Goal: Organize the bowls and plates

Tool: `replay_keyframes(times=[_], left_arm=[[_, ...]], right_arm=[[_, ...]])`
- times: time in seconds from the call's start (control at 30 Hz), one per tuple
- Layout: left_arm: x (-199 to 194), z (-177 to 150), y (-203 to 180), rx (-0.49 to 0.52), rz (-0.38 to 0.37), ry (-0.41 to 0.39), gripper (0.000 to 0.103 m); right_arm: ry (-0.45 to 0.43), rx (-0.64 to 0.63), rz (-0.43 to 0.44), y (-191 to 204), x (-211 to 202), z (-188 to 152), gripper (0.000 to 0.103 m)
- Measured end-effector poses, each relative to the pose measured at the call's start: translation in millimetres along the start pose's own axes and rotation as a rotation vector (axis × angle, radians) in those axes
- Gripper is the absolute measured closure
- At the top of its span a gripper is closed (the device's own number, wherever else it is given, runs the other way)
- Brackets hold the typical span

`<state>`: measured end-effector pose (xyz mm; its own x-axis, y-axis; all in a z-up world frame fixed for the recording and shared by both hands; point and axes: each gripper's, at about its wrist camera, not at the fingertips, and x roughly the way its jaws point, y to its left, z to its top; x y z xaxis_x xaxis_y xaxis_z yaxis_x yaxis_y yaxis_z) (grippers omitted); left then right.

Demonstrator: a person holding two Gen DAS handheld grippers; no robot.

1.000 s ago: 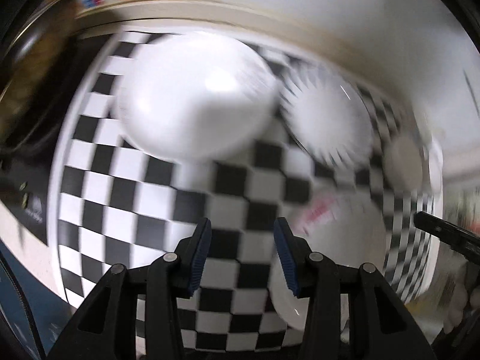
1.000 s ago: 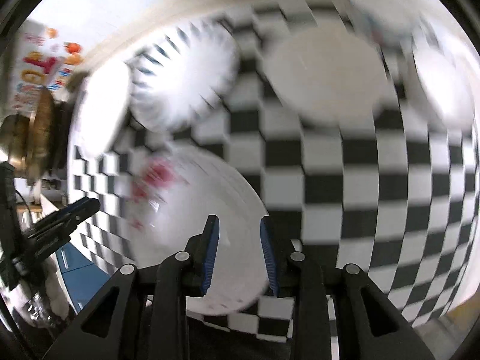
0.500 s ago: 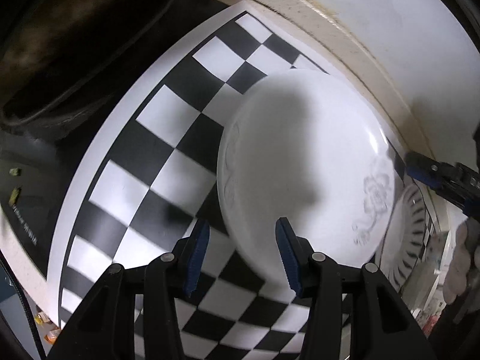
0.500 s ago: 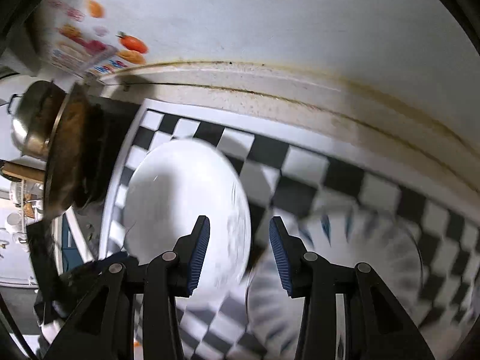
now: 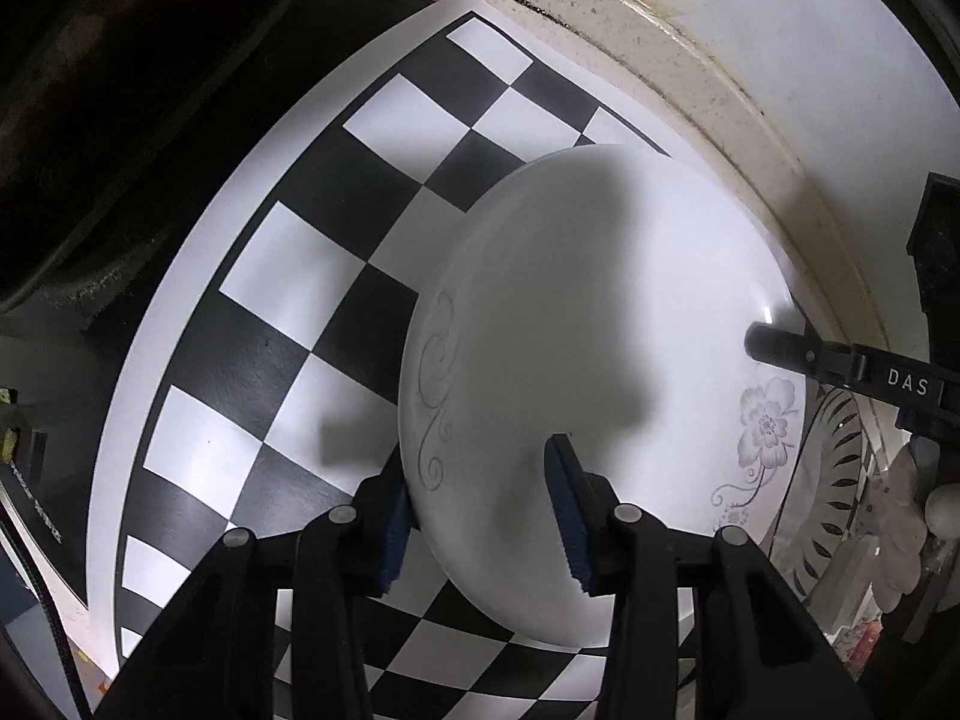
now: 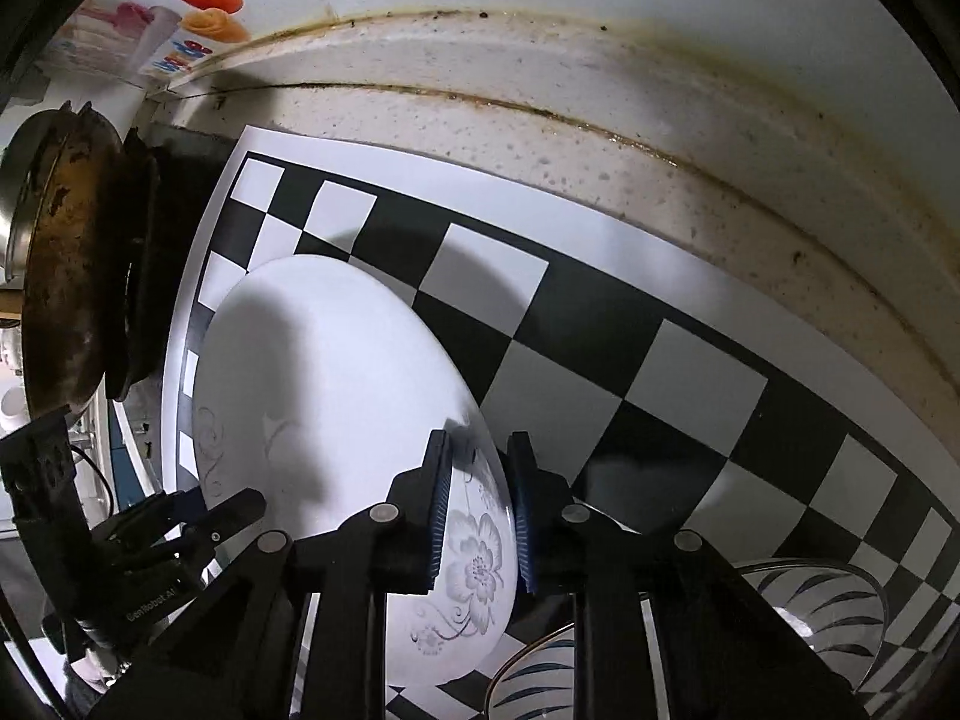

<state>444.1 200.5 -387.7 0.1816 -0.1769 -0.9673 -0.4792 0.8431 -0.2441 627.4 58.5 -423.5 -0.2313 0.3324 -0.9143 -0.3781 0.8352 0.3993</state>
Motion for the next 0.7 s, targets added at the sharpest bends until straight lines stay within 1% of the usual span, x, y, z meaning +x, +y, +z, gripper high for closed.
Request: replay_keyframes(times=[0.13,0.3,0.53,0.6,0.7], left_arm=[[-7,-1,-9,0.023,0.019,-0.024,0.064],[-25,-1,-22,0.060,0.019,-0.052,0.064],[-55,-15,-47,0.147,-0.003,-0.077,0.064],[-63,-17,-55,0.175,-0.008,-0.082,0.064],[-75,-31,-69,0.233,-0.020,-0.089,0.064]], right_arm=[[-0.011,-0.010,0.001,1,-4,-9,0.083],[-0.040,0.010,0.018,-1,-22,-24,0.083],[-0.131,0.049,0.044,-5,-72,-57,0.083],[-0.163,0.065,0.051,-7,-89,-73,0.083],[-0.204,0.095,0.052,-12,-113,-100,0.083]])
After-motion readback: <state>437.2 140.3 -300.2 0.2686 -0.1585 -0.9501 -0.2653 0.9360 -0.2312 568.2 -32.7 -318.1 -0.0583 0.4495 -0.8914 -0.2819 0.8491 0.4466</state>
